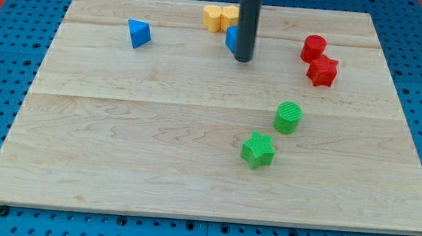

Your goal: Move your arm to the blue triangle

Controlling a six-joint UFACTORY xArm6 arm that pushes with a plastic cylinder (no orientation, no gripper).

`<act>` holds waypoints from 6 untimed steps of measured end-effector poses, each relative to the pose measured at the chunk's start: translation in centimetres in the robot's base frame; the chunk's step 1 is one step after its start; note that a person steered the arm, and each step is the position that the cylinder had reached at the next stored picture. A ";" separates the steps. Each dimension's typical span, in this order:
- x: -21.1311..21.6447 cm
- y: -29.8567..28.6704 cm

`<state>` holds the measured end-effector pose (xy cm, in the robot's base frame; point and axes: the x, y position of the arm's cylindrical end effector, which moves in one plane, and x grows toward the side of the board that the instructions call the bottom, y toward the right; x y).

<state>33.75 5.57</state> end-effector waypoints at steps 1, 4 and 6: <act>-2.9 0.2; 4.6 -11.3; -3.3 -26.4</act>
